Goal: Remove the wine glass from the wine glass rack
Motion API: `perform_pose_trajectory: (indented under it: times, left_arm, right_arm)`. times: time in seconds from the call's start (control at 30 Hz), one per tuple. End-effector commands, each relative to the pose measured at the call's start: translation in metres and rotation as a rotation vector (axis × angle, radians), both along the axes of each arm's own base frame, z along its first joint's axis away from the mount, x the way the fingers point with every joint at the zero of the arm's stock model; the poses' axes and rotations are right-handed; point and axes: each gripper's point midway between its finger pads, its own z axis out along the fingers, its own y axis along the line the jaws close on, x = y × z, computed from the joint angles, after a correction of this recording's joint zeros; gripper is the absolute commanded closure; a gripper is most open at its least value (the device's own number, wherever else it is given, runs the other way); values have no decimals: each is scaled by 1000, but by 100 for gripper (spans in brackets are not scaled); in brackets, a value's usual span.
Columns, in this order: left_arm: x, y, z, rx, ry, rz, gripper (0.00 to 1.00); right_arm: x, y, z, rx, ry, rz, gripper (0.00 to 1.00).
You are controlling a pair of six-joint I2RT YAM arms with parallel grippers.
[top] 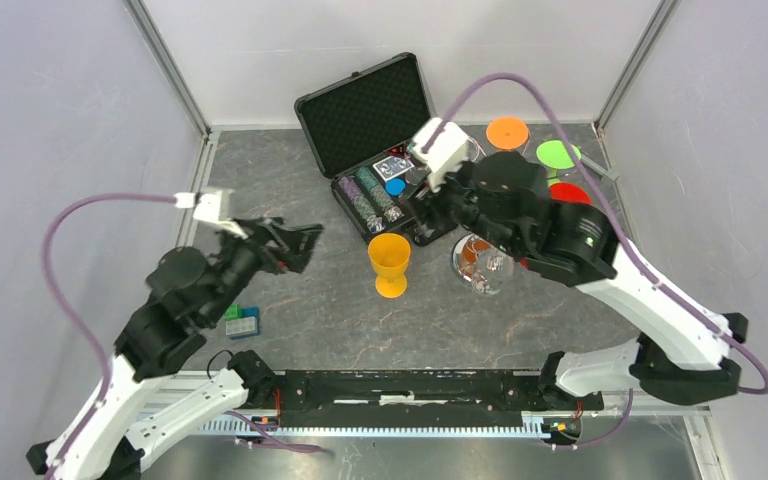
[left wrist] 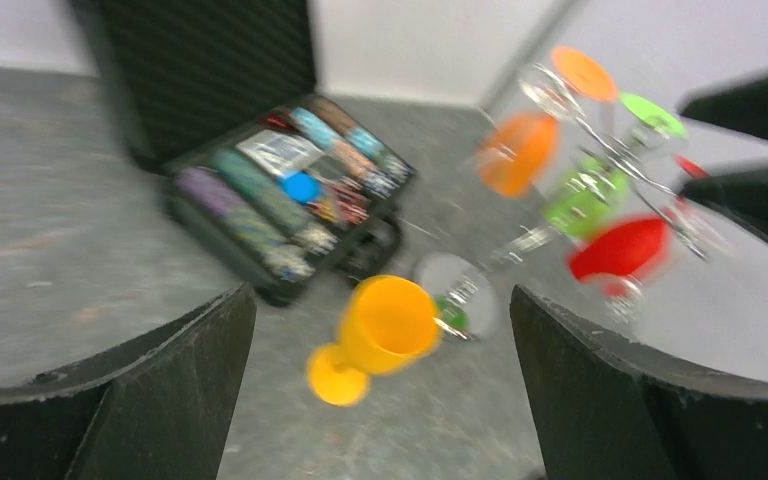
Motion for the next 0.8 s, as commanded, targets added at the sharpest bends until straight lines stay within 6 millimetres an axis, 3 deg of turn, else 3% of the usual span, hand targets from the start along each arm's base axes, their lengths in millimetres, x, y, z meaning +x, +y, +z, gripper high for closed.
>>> perform_pose_trajectory:
  times: [0.0,0.1,0.33,0.5,0.63,0.77]
  left_arm:
    - [-25,-98,17,-176,49,-473,0]
    - [-26,-137,18,-312,142,-617,0]
    - [-25,-195,24,-500,257,-691,1]
    - [-28,-234,26,-577,298,-646,15]
    - [-33,-270,33,-522,275,-645,15]
    - [-35,-306,37,-473,308,-640,17]
  right_arm:
    - [30,-67,24,144,-75,-403,33]
    - [31,-105,26,164,-105,-564,36]
    - [18,-156,19,266,-109,-712,37]
    - [9,-202,19,302,-155,-862,45]
    - [3,-214,17,280,-155,-870,51]
    - [-5,-215,31,341,-145,-797,50]
